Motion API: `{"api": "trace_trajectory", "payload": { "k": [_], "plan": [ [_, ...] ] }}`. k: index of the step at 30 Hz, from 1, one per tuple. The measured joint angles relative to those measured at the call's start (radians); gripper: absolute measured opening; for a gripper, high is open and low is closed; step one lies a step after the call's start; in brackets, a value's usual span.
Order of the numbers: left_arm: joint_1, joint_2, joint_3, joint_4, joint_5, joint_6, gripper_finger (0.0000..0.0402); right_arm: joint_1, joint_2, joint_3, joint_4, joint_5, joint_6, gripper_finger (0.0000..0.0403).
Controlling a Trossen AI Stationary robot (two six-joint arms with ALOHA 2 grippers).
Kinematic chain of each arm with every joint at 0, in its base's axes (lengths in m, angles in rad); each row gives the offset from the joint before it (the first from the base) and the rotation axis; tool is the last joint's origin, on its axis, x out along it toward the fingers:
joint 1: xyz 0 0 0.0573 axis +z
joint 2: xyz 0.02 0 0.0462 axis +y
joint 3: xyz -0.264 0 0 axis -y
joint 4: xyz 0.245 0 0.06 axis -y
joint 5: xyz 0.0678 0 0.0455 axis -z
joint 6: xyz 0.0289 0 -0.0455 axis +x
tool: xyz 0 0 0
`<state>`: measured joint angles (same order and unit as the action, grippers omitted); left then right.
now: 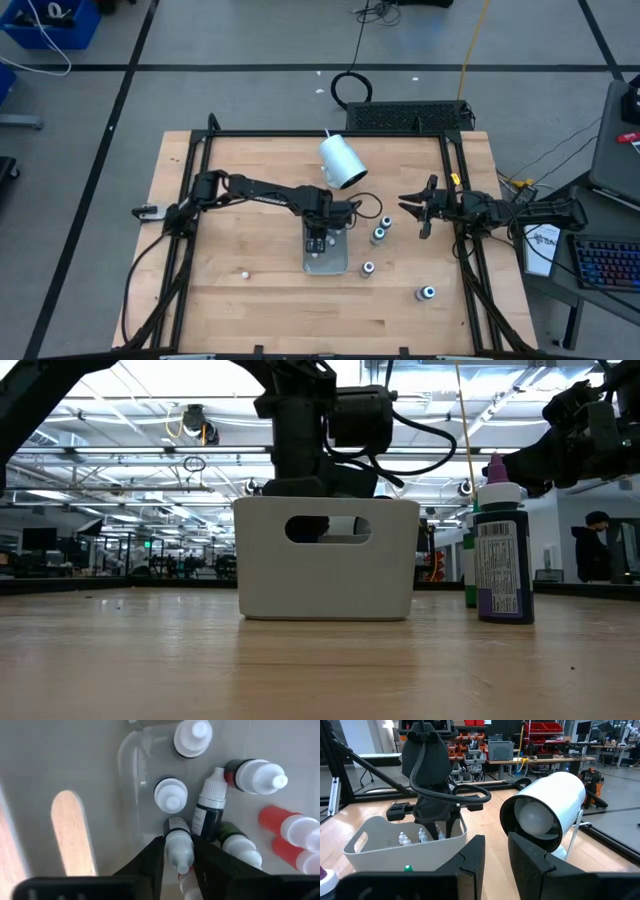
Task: Pick & Place food coloring
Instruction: Put the small blue food coloring bottle into the gray bin, then put the small orange food coloring bottle into the gray bin
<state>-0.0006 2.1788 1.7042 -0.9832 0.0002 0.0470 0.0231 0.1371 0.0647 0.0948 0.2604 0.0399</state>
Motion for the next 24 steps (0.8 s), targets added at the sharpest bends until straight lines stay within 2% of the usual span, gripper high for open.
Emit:
{"api": "trace_trajectory", "payload": {
  "k": [5,10,20,24],
  "plan": [
    [-0.004,0.0,0.001,-0.002,0.004,-0.006,0.0151,0.0,0.0,0.0,0.0,0.0,0.0,0.0077],
    [-0.006,-0.002,0.001,-0.002,0.004,-0.011,0.0177,0.0,0.0,0.0,0.0,0.0,0.0,0.0077],
    [-0.013,-0.047,0.082,-0.074,-0.001,-0.038,0.0183,0.0,0.0,0.0,0.002,0.0,0.0,0.0077],
    [-0.02,-0.082,0.121,-0.181,0.0,-0.092,0.0177,0.0,0.002,0.0,0.001,0.0,0.0,0.0077]
  ]
}}
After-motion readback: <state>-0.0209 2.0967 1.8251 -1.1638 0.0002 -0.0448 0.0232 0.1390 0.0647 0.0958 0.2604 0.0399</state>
